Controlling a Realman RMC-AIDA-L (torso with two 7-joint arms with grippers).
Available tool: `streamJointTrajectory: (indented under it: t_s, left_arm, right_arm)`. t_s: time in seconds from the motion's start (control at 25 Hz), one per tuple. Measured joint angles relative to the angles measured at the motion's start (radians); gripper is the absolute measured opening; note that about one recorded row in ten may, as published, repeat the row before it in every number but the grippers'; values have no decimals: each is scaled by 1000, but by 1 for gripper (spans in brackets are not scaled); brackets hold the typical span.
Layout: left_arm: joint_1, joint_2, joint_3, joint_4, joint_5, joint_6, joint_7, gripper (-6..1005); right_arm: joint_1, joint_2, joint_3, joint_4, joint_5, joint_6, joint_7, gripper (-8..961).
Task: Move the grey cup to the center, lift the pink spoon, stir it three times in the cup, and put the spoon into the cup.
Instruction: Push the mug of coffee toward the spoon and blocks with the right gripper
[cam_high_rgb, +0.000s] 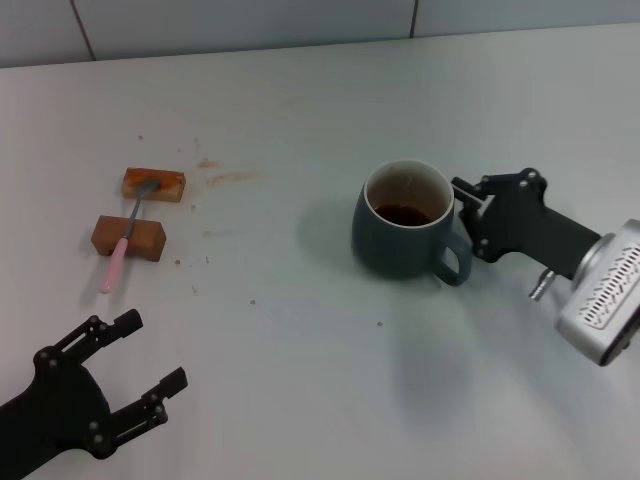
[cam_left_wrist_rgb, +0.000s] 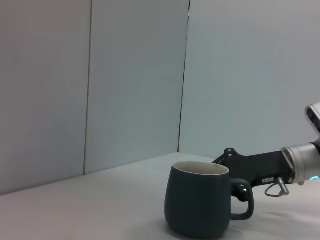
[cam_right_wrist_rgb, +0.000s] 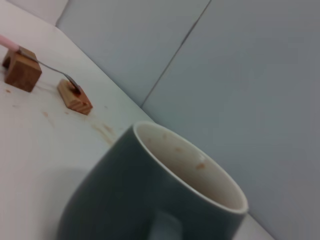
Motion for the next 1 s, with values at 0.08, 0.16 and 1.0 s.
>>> streamJointTrajectory:
  t_s: [0.08, 0.16, 1.0]
  left_arm:
    - [1, 1, 0, 0, 1, 2, 1, 803]
    - [1, 2, 1, 0, 1, 3, 1, 802]
    - [3, 6, 2, 0, 2, 19, 2, 799]
  right_arm:
    - [11, 0, 5, 21, 1, 11, 0, 38]
    - [24, 0, 21, 44, 2, 24, -1, 38]
    - [193, 3, 142, 261, 3, 157, -4, 39]
